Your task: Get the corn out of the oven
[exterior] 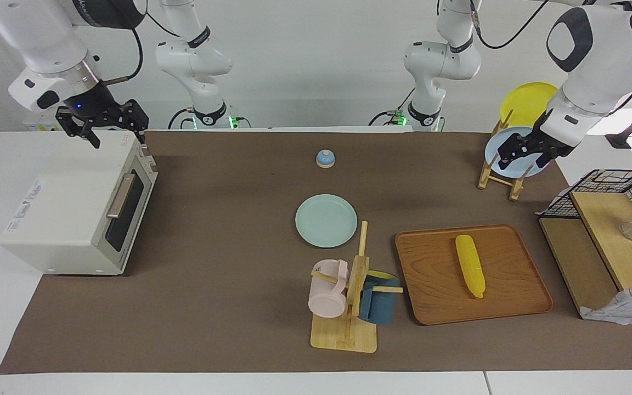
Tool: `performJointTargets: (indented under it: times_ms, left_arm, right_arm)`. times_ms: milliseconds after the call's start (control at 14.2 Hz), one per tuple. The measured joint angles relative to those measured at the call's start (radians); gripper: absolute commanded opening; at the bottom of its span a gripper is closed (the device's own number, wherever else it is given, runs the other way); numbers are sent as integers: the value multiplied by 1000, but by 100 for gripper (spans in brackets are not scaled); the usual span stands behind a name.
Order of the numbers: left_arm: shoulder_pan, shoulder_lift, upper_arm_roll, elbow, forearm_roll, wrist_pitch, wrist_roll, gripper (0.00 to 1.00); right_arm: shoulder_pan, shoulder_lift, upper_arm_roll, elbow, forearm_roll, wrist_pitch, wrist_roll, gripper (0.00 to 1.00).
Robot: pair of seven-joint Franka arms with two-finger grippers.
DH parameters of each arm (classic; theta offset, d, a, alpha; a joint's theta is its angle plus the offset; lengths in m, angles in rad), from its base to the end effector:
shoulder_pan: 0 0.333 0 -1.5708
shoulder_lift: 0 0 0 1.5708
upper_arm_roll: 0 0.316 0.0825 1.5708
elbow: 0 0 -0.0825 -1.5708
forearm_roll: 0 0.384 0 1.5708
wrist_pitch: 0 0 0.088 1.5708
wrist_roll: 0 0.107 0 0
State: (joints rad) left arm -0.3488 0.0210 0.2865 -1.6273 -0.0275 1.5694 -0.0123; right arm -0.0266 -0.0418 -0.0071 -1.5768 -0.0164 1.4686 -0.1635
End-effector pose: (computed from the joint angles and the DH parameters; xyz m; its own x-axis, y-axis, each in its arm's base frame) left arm 0.5561 -0.0392 0.5866 0.9957 -0.0494 -0.0782 -0.0480 -0.9986 0.0205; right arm 0.5304 -0.0199 0.6358 0.9895 0.1279 -0.0681 0.1285 -0.9917 0.0051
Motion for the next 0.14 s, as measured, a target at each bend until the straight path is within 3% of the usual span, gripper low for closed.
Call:
performJointTargets:
  times_ms: [141]
  left_arm:
    - [0,0,0,0,0,0,1,100]
  right_arm:
    - [24,-5,1,1,-14,-6,22,100]
